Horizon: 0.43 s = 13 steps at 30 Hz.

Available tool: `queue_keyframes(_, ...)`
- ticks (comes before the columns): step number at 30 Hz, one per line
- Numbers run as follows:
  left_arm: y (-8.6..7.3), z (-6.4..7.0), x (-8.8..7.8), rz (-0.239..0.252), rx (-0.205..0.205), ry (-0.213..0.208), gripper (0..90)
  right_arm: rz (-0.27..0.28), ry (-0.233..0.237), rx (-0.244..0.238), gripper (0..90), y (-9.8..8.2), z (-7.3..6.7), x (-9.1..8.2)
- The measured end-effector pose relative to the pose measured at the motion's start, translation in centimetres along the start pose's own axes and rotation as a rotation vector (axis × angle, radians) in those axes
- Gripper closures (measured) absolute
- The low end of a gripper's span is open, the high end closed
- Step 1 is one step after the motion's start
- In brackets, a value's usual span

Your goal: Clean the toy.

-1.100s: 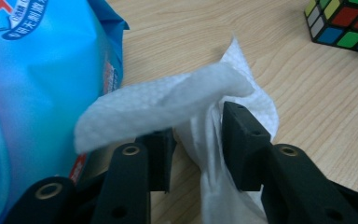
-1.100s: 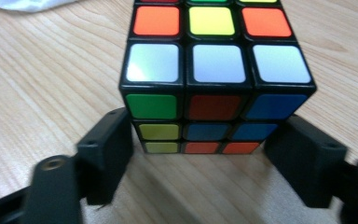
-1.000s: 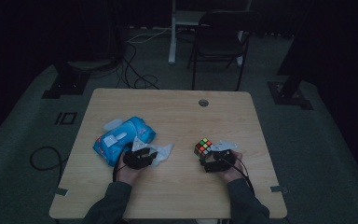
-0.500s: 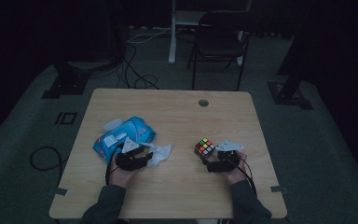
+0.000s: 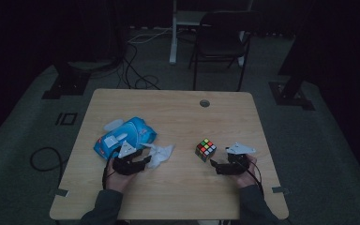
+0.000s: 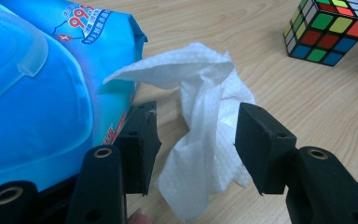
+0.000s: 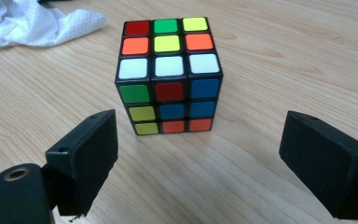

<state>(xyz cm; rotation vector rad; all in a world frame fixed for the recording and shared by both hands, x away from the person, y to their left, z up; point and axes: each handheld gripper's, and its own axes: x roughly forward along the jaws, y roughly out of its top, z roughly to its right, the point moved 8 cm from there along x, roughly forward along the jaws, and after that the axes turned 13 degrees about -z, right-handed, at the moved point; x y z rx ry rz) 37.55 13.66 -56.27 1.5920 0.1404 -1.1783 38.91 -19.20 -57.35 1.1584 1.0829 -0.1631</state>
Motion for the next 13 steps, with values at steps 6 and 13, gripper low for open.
queue_keyframes(6,-0.3,0.0,-0.5,0.009,-0.012,-0.007,49.7,0.024,-0.003,0.028,12.0,-0.1,0.5,-0.6)
queue_keyframes(13,-0.7,-0.1,-0.9,0.013,-0.027,-0.006,49.7,0.038,-0.016,0.060,12.8,-0.3,1.3,-1.0)
